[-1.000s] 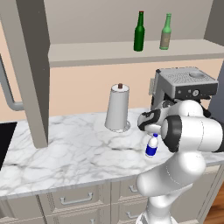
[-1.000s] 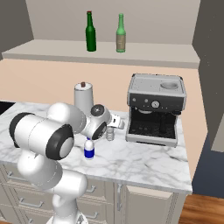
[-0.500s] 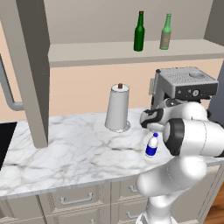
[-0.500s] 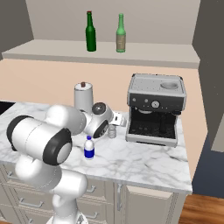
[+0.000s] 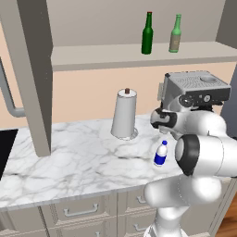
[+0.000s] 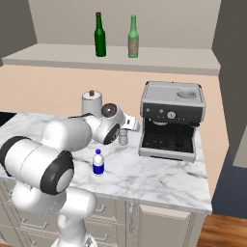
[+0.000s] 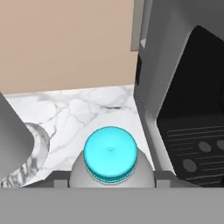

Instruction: Sort all alcoholic drinks to one cabinet, and non-alcoholic drinks to the other.

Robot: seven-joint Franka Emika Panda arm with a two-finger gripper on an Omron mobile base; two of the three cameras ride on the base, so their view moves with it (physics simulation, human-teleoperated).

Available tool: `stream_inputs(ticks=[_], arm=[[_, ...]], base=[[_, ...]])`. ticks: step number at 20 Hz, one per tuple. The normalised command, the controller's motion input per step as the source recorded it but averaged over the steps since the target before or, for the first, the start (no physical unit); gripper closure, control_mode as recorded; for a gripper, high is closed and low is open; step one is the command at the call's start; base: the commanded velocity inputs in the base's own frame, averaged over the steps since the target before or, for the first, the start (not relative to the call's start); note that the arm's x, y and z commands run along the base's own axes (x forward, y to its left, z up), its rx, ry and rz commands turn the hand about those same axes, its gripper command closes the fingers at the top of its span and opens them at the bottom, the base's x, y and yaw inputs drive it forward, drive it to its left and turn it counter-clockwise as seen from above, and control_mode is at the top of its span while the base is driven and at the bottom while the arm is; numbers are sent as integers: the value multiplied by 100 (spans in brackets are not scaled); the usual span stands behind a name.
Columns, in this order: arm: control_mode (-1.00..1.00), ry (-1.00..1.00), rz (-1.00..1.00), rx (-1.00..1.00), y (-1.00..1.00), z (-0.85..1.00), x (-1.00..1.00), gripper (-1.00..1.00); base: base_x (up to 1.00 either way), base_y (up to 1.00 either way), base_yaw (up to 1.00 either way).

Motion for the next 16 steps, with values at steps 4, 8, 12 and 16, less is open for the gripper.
stream_inputs(ticks=[4,8,12,16], arm=[[-100,2,2,0,1,47,-11,100],[-100,3,2,0,5,38,-18,100],[-100,1,2,-2,17,27,-21,100],[-100,0,2,-4,23,26,-25,100]], base=[[0,0,0],[0,0,0],[0,0,0],[0,0,0]])
